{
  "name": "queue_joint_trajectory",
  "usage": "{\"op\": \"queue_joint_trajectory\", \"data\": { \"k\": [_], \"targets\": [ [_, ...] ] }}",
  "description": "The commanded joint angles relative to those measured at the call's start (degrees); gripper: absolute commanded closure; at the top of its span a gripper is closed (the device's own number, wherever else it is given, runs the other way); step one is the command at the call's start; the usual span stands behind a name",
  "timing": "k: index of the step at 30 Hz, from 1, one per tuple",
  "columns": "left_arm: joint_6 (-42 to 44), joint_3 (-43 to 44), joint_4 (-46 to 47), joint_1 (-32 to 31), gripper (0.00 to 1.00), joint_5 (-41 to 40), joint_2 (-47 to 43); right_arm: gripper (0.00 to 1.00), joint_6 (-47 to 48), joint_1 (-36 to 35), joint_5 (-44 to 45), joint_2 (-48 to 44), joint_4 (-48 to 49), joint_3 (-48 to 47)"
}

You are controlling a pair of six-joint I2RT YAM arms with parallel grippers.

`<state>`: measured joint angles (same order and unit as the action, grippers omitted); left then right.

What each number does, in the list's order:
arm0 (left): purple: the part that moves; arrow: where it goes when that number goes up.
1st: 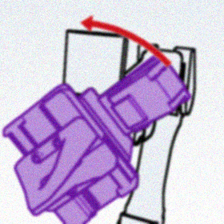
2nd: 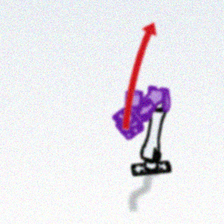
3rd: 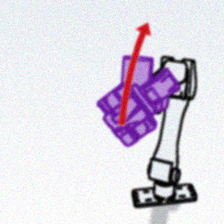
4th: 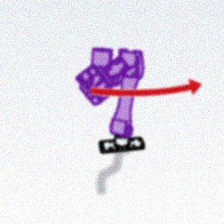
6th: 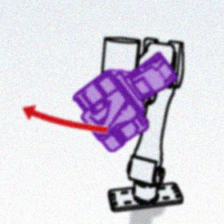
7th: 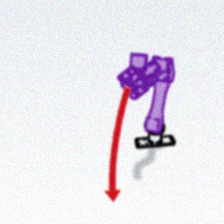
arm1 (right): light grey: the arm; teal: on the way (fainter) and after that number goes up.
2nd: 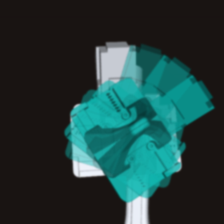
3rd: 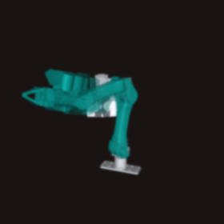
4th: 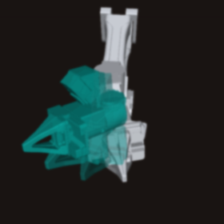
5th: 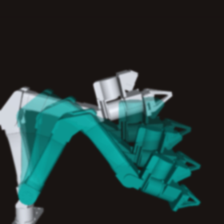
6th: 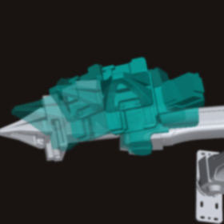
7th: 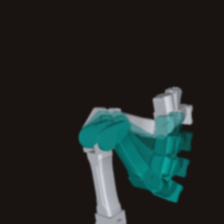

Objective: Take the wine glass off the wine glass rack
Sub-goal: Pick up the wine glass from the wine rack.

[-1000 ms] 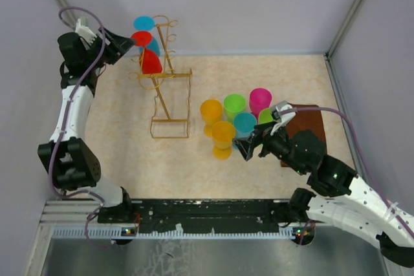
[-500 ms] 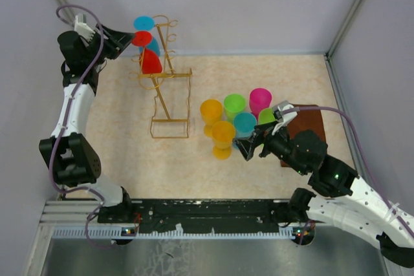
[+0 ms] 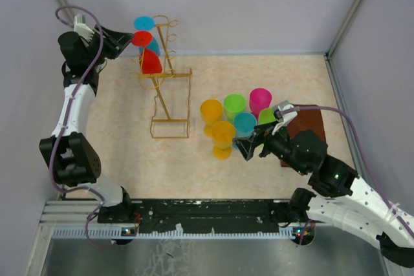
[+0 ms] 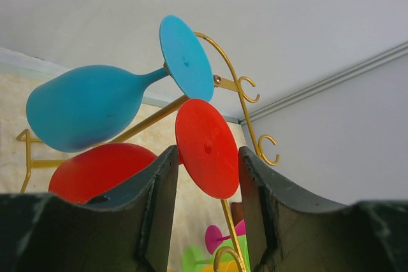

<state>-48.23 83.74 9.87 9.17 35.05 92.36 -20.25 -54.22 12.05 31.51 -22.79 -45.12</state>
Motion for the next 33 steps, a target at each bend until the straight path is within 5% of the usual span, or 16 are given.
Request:
{"op": "queue_joint_trajectory", "data": {
  "k": [1, 20, 33],
  "targets": [
    [-0.7, -0.4, 2.2, 0.3, 0.52, -0.7, 0.4, 0.01, -0.6, 0.0, 0.0, 0.3, 2.2, -2.4],
    [-0.3, -0.2, -0.1, 0.1, 0.56, -1.6, 1.9, 0.01, -0.7, 0.0, -0.6, 0.6, 1.1, -2.5],
    [-2.2, 0.7, 0.6, -0.9, 0.71, -0.6, 2.8, 0.01, -0.9, 0.0, -0.7, 0.6, 1.2, -2.2]
  ]
}}
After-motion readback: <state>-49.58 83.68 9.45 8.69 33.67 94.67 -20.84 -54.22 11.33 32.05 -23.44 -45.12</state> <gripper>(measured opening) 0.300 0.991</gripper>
